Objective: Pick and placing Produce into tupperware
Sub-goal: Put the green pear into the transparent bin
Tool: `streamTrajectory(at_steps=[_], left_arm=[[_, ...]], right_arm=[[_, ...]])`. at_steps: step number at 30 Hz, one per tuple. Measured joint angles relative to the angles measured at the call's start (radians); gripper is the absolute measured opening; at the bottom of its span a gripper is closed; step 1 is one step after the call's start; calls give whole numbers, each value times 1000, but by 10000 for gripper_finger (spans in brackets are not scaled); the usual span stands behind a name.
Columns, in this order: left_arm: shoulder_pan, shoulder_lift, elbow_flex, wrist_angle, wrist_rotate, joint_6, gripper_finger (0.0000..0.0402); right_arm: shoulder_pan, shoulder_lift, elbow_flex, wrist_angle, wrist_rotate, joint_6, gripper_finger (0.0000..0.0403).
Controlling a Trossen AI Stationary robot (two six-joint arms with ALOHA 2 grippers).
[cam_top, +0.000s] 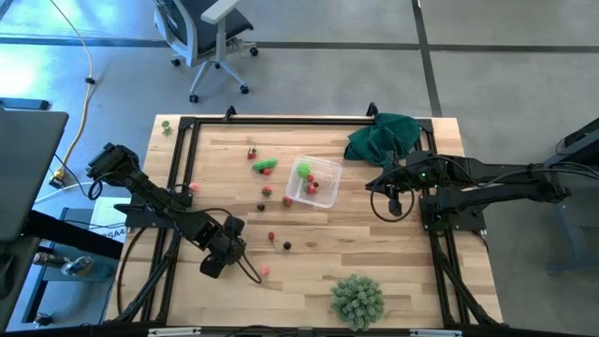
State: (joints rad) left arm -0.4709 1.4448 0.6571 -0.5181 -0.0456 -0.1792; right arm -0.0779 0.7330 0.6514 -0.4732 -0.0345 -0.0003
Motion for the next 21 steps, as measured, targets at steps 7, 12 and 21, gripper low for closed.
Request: streamTrajectory(at_steps=[7,12,21], left_arm=[[0,0,17,0,-55,114,221],[0,0,55,-4,-136,159,231],[5,0,221,-8,-456,360,224]], right_arm=[[0,0,0,0,0,0,24],[0,0,0,0,0,0,24],[0,0,0,0,0,0,24]])
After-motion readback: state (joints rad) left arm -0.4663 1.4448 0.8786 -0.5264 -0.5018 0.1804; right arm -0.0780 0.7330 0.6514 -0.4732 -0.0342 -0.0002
